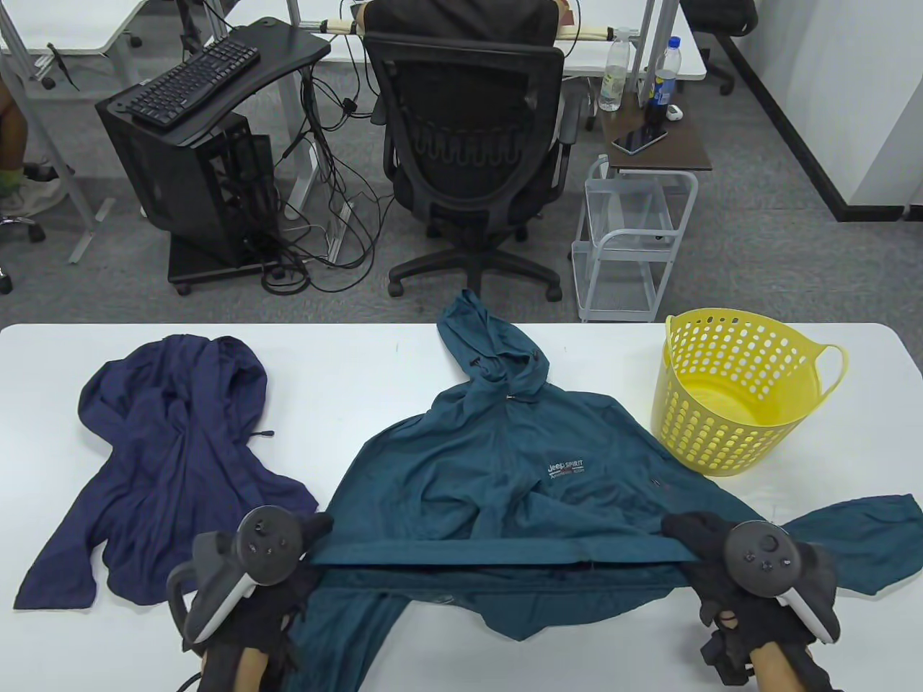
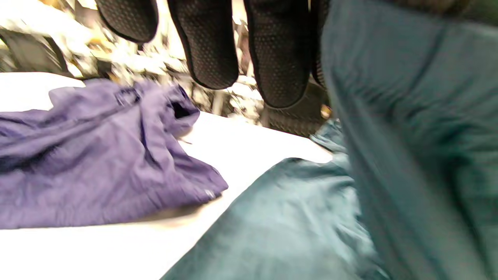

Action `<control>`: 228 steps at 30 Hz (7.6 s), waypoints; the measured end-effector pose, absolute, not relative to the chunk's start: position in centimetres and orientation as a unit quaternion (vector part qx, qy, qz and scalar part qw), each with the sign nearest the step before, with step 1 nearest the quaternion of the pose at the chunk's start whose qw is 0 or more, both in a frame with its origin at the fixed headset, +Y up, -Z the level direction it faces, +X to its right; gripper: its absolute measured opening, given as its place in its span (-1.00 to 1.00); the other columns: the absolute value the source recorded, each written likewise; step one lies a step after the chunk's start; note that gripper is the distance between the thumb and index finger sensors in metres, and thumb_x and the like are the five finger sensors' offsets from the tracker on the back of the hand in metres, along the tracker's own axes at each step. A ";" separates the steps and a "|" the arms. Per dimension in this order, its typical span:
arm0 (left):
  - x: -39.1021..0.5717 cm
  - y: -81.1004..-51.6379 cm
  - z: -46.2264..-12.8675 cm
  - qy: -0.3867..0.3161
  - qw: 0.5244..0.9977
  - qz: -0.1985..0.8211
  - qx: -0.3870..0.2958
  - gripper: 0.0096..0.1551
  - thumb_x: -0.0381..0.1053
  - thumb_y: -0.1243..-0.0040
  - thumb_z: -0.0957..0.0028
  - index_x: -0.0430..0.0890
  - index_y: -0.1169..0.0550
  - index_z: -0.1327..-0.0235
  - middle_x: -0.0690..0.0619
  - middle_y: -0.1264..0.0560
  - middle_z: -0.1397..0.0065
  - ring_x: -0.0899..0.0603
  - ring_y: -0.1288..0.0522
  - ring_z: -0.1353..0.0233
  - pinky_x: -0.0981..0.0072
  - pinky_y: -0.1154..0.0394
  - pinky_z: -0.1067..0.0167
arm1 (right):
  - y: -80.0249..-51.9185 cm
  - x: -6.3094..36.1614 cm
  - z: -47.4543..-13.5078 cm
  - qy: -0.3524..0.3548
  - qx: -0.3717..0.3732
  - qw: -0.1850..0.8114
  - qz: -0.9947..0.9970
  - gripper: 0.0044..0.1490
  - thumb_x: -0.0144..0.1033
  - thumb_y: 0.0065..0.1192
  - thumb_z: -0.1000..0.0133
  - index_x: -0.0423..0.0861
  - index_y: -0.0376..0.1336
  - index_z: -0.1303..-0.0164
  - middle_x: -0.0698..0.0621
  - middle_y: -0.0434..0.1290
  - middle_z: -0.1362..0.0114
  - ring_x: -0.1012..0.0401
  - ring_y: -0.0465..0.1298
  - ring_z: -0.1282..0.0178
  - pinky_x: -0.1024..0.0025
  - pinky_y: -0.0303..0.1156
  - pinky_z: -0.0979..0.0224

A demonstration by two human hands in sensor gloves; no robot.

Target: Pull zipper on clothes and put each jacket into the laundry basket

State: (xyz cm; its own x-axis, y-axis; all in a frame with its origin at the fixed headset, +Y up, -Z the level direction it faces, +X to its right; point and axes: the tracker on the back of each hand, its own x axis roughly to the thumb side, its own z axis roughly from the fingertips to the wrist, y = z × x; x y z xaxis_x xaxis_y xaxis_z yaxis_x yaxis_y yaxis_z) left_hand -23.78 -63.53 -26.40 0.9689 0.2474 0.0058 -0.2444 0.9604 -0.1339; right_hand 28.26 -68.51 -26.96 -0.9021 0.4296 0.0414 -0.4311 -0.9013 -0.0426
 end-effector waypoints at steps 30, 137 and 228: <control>-10.9 -75.5 -26.2 -0.153 0.955 -0.059 -0.248 -0.28 0.36 0.06 0.11 0.38 -0.29 -0.43 0.29 -0.24 -0.67 -0.18 -0.01 -0.69 -0.26 -0.09 -0.47 | -75.8 18.5 -27.1 0.209 0.180 0.159 0.948 -0.35 0.09 0.27 -0.10 0.16 0.35 -0.43 0.15 0.37 -0.65 0.00 0.34 -0.63 -0.28 0.18 -0.53; -8.0 -73.9 -36.1 -0.064 0.883 0.436 -0.165 -0.49 0.25 -0.08 0.07 0.24 -0.59 -0.14 0.16 -0.61 -0.39 -0.24 -0.40 -0.53 -0.34 -0.27 -0.36 | -73.0 13.4 -33.5 -0.118 0.052 0.196 0.972 -0.09 0.06 0.40 -0.04 0.30 0.04 -0.59 0.22 0.15 -0.76 -0.11 0.26 -0.68 -0.30 0.14 -0.58; -3.9 -72.0 -42.3 -0.050 0.983 -0.143 0.104 -0.57 0.22 -0.23 0.20 0.62 -0.61 0.08 0.44 -0.58 -0.42 -0.03 -0.37 -0.59 -0.29 -0.20 -0.48 | -73.9 11.3 -31.6 -0.035 0.144 0.089 0.985 -0.42 0.07 0.25 -0.08 0.17 0.44 -0.31 0.12 0.58 -0.47 -0.03 0.52 -0.48 -0.28 0.23 -0.52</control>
State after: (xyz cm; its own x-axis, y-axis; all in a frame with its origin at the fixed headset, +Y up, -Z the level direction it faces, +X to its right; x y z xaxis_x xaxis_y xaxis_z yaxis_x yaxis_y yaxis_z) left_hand -3.87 -71.98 -42.30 0.9540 -0.2920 0.0677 0.2713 0.9372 0.2192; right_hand 11.28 -73.87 -31.62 -0.9428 0.1643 0.2902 -0.1844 -0.9819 -0.0432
